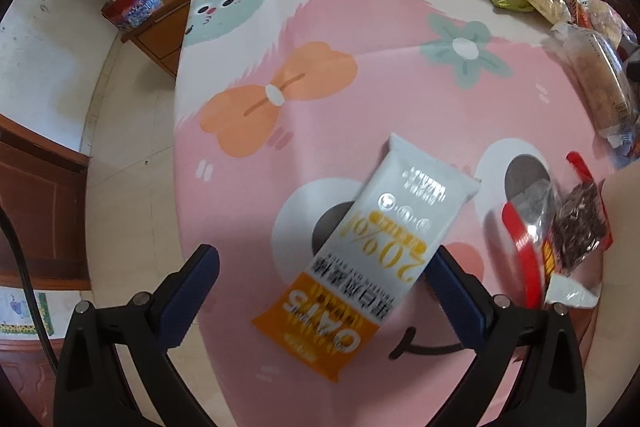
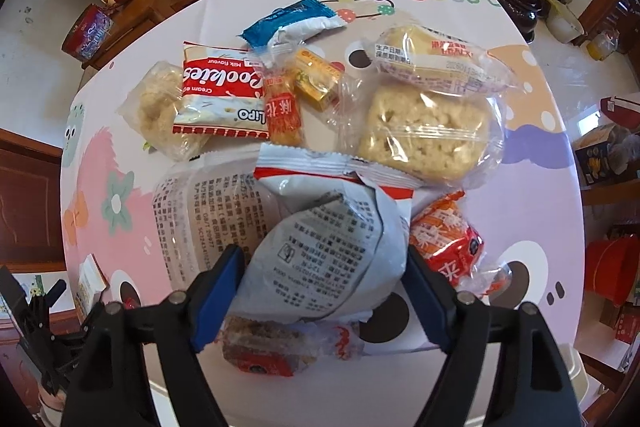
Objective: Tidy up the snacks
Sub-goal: 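Grasp the orange-white oat bar with the left gripper while the right grasps the white snack bag, then carry both snacks over the white tray and open both grippers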
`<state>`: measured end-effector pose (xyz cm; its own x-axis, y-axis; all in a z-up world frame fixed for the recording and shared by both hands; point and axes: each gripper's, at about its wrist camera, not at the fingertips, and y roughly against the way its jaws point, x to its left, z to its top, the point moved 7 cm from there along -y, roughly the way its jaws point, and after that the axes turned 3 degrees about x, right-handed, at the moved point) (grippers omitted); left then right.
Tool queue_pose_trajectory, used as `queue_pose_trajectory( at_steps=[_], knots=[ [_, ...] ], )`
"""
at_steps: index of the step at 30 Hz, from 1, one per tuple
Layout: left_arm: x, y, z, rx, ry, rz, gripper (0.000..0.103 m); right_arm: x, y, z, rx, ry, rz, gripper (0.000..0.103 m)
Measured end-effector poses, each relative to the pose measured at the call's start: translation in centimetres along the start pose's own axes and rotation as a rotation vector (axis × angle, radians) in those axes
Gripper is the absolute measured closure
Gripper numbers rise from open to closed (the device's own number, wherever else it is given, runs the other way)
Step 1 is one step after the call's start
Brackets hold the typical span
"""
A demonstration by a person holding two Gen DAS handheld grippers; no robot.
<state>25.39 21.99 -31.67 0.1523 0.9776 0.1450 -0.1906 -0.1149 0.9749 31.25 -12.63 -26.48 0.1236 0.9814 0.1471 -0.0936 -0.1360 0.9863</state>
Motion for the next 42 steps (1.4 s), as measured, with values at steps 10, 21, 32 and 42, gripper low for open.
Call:
queue_pose_trajectory(
  at_steps=[10, 21, 32, 42],
  knots=[
    [-1.4, 0.9, 0.7, 0.024, 0.046, -0.145, 0.063, -0.3, 0.4, -0.8, -0.027, 0.056, -0.028, 0.041],
    [-1.8, 4.8, 0.0, -0.058, 0.131, -0.089, 0.068, 0.2, 1.8, -1.3, -0.092, 0.111, -0.08, 0.046],
    [-1.7, 11.7, -0.4, -0.168, 0.151, -0.085, 0.068, 0.8, 6.6, -1.9, -0.245, 0.174, -0.164, 0.046],
    [-5.6, 22.2, -2.6, -0.345, 0.124, -0.09, 0.068, 1.9, 15.9, -6.8, -0.496, 0.276, -0.199, 0.046]
  ],
)
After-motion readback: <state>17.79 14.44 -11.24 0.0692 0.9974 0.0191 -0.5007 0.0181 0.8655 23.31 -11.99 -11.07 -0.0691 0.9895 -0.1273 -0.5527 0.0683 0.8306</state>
